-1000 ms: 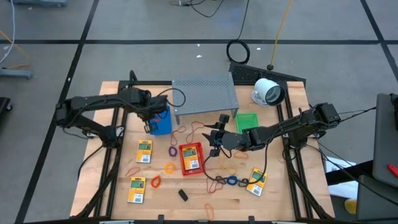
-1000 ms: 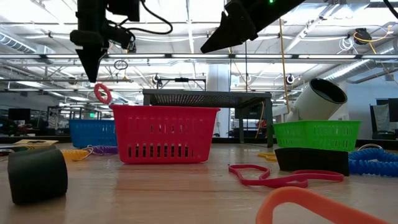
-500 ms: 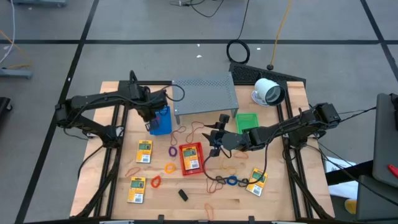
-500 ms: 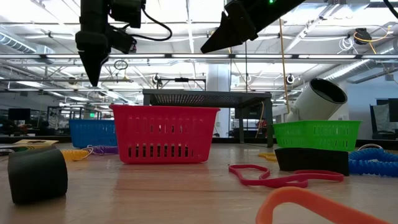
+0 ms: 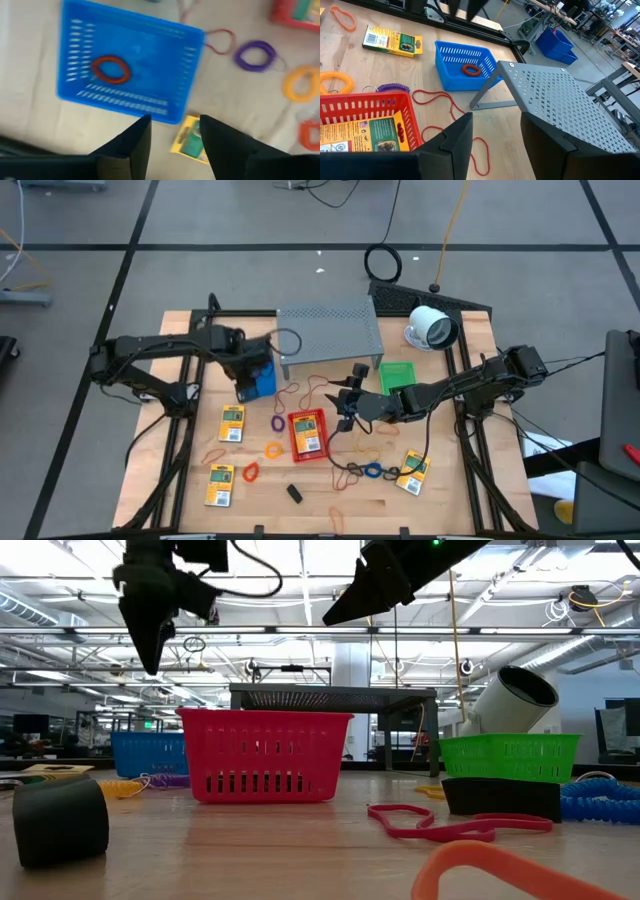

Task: Pick & Place Office Desk Supplies
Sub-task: Put the middle orange rubber band into the green bin

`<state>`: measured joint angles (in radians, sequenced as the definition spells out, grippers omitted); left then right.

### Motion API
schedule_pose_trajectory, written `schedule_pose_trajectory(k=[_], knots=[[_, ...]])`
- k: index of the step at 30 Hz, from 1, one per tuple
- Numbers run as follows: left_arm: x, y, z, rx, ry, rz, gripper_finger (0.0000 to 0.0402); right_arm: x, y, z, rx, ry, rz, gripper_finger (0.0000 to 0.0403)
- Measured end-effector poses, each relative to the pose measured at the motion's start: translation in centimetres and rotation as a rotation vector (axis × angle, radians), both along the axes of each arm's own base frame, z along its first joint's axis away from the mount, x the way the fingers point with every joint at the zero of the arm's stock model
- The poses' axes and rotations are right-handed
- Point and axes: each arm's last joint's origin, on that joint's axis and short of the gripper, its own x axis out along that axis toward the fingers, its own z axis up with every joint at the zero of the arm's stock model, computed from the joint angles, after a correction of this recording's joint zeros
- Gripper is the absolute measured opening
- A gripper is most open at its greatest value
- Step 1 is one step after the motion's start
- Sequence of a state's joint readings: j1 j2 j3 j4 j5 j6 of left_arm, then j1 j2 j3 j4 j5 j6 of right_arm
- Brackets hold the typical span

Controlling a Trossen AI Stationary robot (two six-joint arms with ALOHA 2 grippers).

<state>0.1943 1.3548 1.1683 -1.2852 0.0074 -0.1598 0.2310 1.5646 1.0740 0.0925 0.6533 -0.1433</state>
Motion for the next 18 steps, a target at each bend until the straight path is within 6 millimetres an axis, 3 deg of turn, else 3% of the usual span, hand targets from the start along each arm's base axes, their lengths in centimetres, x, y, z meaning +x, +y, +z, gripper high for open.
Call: schedule_pose_trajectory(k=[9,14,18], knots=[[1.6,-5.8,0.2,0.122,-0.136,-0.091,0.0182,-0.1,0.0,-0.2,0.016,0.012,-0.01,0.0155],[0.8,-9.0,-0.7,0.162,-0.114,-0.107,0.0182,-0.2,-0.1,-0.4,0.02,0.037,-0.016,0.0155],[-1.3,-11.0,-2.4,0.11,-0.06,-0.077,0.0182,-0.4,-0.1,-0.6,0.024,0.056,-0.021,0.0155]])
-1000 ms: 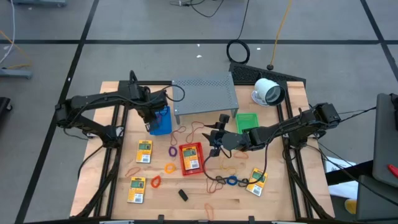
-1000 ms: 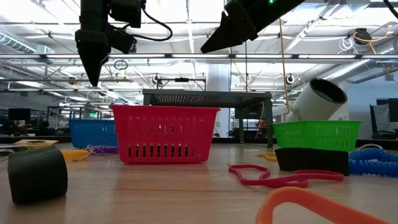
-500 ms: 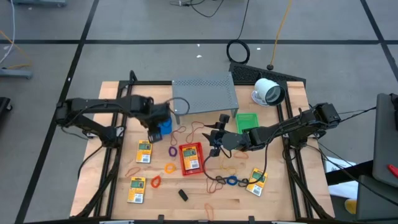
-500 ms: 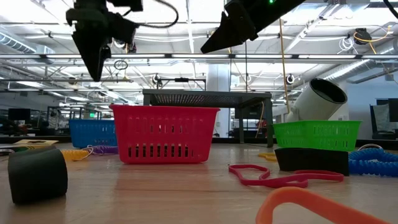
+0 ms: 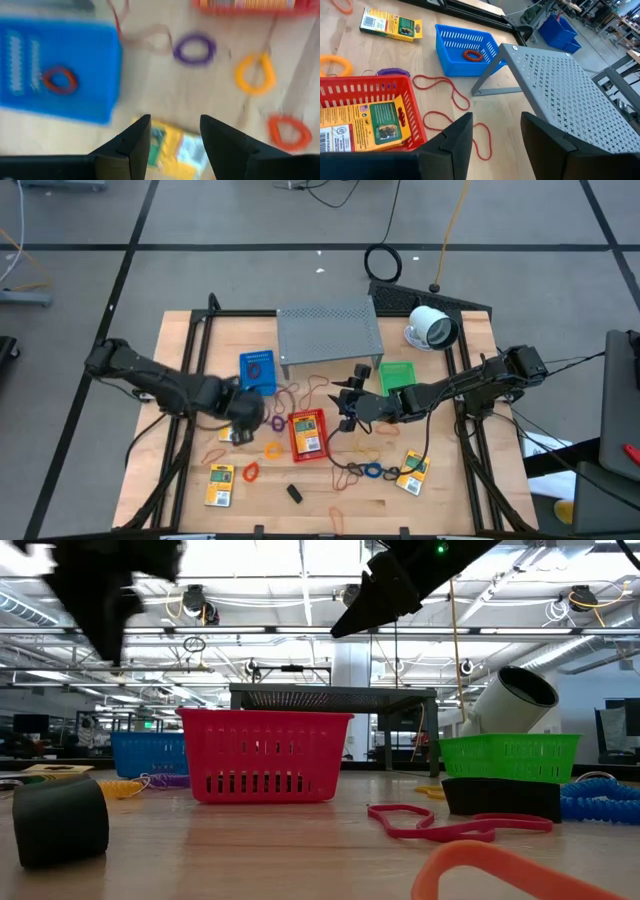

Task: Pick & Place Office Desk Supplies
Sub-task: Put the middle orange rubber band into the green bin

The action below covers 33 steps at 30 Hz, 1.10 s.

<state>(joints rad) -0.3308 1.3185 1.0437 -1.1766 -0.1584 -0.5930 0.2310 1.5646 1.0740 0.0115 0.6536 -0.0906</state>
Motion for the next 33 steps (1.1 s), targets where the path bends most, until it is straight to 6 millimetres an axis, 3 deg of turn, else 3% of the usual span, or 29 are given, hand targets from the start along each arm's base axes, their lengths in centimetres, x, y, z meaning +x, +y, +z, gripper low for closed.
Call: schedule_pose_trajectory(k=[8,14,33], knots=[[-3.3,-2.3,-3.0,-0.052,-0.001,0.074,0.0182,0.0,0.0,0.1,0.001,-0.006,0.002,0.0155],[-3.7,-3.5,-3.1,-0.037,-0.088,0.049,0.0182,0.0,0.3,0.0,0.027,-0.019,-0.002,0.0155],[-3.4,-6.4,-2.5,-0.107,-0.302,-0.026,0.0182,-0.8,3.9,0.2,0.123,-0.078,0.064,0.0155]])
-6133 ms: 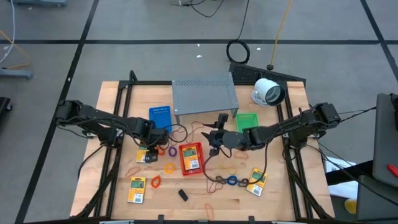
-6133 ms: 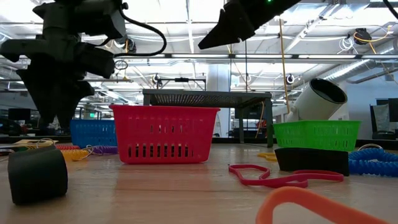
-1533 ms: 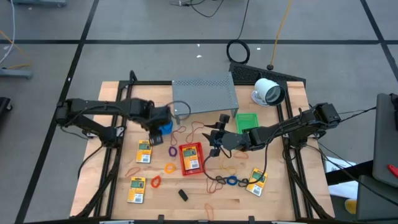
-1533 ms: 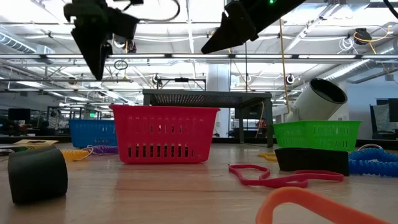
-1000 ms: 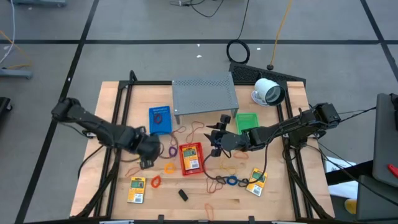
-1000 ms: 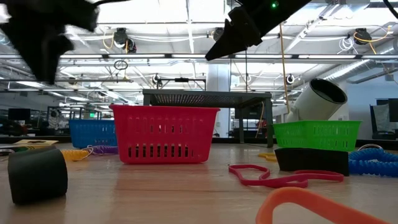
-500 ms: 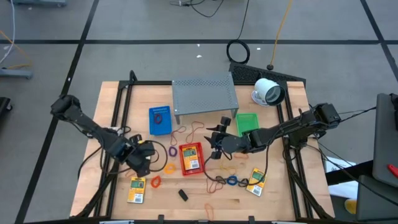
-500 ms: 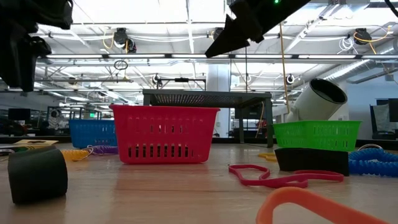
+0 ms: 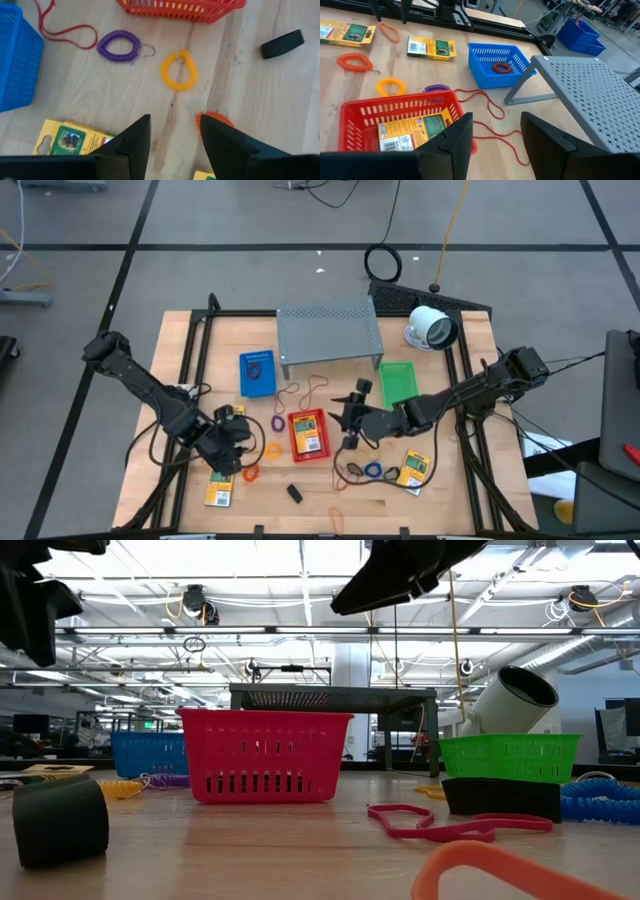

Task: Pick & Place Office Desk Supplies
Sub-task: Put the middle orange rubber band into the green bin

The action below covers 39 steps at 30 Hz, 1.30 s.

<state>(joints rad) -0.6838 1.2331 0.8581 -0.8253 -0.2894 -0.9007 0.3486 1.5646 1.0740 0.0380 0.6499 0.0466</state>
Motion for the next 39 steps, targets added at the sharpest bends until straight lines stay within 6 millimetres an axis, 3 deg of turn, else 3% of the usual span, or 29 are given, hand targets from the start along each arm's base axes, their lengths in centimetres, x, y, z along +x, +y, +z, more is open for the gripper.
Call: schedule_pose_trajectory(k=[28,33,39], knots=[[0.1,0.1,0.0,0.029,-0.021,0.017,0.0182,0.2,0.1,0.4,0.02,-0.052,-0.001,0.0155],[-1.1,0.1,-0.4,0.032,0.067,0.065,0.0182,0.0,0.0,-0.2,0.016,-0.035,-0.003,0.0155],[-2.9,-0.5,-2.6,-0.021,0.167,0.112,0.0182,-0.2,-0.1,-0.8,0.023,-0.026,-0.012,0.0155]])
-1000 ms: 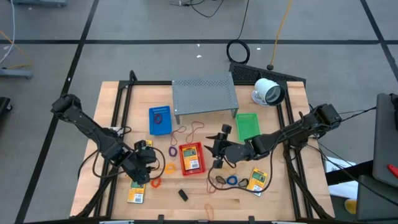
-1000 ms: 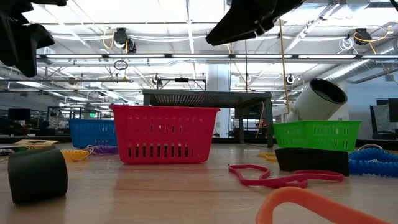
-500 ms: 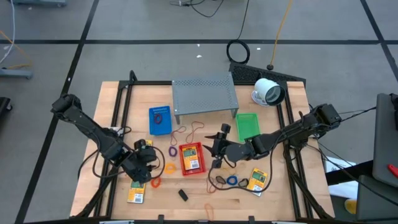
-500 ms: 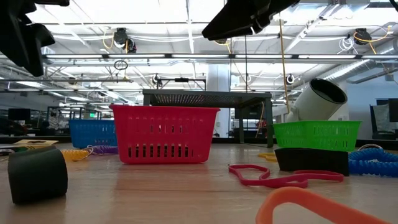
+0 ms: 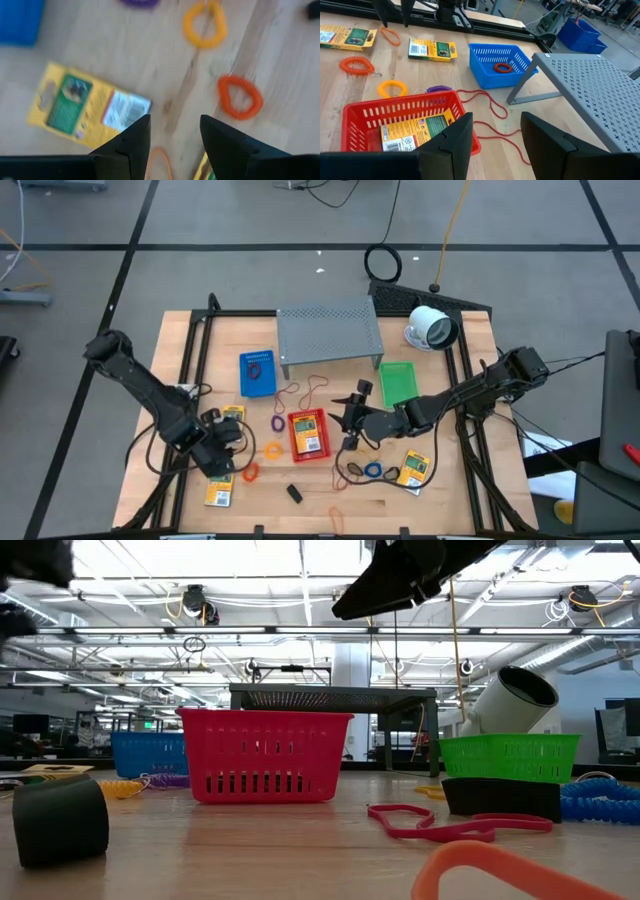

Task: Pick & Place Office Desk Supplies
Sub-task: Put the middle orange rubber band into the green bin

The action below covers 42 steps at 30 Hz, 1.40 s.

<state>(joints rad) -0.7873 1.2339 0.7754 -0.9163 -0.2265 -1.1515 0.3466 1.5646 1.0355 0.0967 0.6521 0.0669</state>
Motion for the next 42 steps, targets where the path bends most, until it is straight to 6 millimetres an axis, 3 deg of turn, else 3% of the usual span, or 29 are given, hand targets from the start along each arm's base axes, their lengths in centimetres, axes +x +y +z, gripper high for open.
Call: schedule_pose_trajectory(k=[8,23,35,42], knots=[[-2.5,-0.7,-2.1,-0.035,0.092,0.077,0.0182,0.0,0.0,0.0,0.002,-0.005,0.0,0.0155],[-4.4,-1.4,-2.3,-0.033,0.119,0.161,0.0182,0.0,0.0,0.0,0.002,-0.005,0.0,0.0155],[-7.4,-3.0,-2.3,0.085,-0.267,0.019,0.0182,0.0,0.0,0.0,0.002,-0.004,0.001,0.0155],[-9.6,-2.5,-6.0,-0.063,-0.375,0.102,0.0182,0.0,0.0,0.0,0.002,-0.004,0.002,0.0155]])
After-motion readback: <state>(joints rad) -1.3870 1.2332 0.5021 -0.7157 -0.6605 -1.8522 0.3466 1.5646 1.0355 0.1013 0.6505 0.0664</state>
